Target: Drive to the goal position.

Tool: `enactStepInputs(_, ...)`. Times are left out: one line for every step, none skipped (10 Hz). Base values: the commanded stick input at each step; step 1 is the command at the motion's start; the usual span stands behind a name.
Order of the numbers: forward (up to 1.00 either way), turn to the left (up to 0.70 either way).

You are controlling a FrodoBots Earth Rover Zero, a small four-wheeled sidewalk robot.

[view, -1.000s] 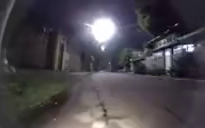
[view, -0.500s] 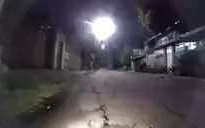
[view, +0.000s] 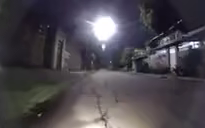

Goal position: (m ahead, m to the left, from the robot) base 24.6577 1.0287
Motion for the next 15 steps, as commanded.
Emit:
enactStepInputs(0.50, 0.00)
enactStepInputs(0.50, 0.00)
enactStepInputs(0.50, 0.00)
enactStepInputs(0.50, 0.00)
enactStepInputs(0.50, 0.00)
enactStepInputs(0.50, 0.00)
enactStepInputs(0.50, 0.00)
enactStepInputs(0.50, 0.00)
enactStepInputs(0.50, 0.00)
enactStepInputs(0.50, 0.00)
enactStepInputs(0.50, 0.00)
enactStepInputs(0.50, 0.00)
enactStepInputs(0.50, 0.00)
enactStepInputs(0.50, 0.00)
enactStepInputs(0.50, 0.00)
